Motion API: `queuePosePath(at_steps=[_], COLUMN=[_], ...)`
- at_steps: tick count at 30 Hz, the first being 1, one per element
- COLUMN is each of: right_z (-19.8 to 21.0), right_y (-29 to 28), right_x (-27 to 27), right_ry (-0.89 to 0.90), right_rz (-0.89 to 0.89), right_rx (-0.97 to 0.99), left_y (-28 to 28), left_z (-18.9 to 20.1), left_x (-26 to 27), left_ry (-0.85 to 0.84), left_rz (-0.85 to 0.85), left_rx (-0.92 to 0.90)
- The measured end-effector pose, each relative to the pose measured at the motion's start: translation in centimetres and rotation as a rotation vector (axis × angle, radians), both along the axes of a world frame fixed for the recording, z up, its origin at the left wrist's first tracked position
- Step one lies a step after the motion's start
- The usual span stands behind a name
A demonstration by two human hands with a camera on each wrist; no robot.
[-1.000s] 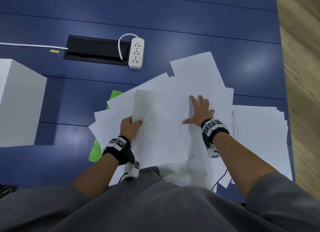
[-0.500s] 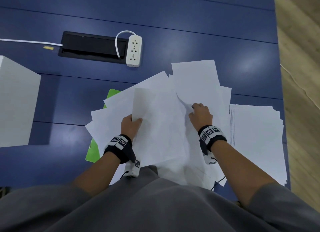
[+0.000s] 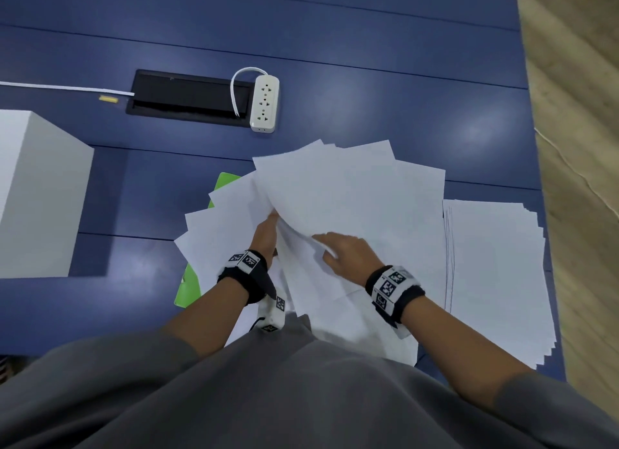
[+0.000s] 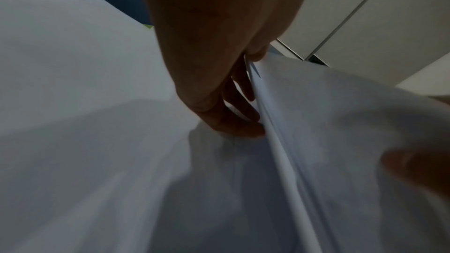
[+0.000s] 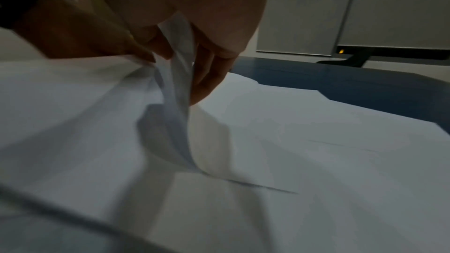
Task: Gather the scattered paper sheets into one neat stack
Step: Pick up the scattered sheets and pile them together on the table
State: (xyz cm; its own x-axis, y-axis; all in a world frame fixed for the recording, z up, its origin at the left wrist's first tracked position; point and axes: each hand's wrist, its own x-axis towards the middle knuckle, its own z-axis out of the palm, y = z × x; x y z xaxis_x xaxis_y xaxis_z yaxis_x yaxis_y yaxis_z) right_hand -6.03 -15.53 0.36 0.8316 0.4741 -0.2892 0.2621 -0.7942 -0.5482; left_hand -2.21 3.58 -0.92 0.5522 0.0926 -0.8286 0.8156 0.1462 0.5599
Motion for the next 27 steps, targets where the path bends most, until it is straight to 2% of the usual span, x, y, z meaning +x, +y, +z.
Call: queuePosePath(at_steps=[3, 5, 9, 13, 15, 17, 19, 20, 23, 27], right_z=[-0.2, -0.3, -0.4, 1.0, 1.9, 2.1, 1.1, 0.9, 0.8, 0.9], right_y=[1.0, 1.3, 1.9, 1.5, 0.6, -0.9, -2.9, -4.1, -7.3, -11.5], right_x=[-1.6, -2.3, -3.1, -2.8, -2.4, -2.1, -2.0, -2.1, -2.3, -3.5], right_ry=[0.114, 0.188, 0.321, 0.669, 0.652, 0.444, 0.257, 0.212, 0.227, 0.368], right_rz=[0.088, 0.086, 0.144, 0.064, -0.038, -0.221, -0.528, -0.684, -0.94, -1.032], right_rx=[-0.03, -0.024, -0.042, 0.004, 0.014, -0.007, 0.02, 0.105, 0.367, 0.574], left_y=[0.5, 0.8, 0.5, 0.2, -0.1, -0.2, -0.3, -0.4, -1.1, -4.2], left_z=[-0.7, -1.1, -1.5, -2.1, -1.8, -1.4, -0.8, -0.5, 0.3, 1.4], left_x=[-0.4, -0.6, -1.2, -1.6, -1.6, -1.4, -1.2, -1.1, -0.7, -0.5], left_ry=[-0.014, -0.044, -0.204, -0.344, -0.381, -0.391, -0.393, -0.395, -0.385, -0.393], left_rz=[0.096, 0.112, -0.034, -0.27, -0.274, -0.249, -0.233, -0.237, -0.272, -0.36], left_rx=[-0.155, -0.182, 0.028, 0.227, 0.219, 0.189, 0.137, 0.106, 0.01, -0.149])
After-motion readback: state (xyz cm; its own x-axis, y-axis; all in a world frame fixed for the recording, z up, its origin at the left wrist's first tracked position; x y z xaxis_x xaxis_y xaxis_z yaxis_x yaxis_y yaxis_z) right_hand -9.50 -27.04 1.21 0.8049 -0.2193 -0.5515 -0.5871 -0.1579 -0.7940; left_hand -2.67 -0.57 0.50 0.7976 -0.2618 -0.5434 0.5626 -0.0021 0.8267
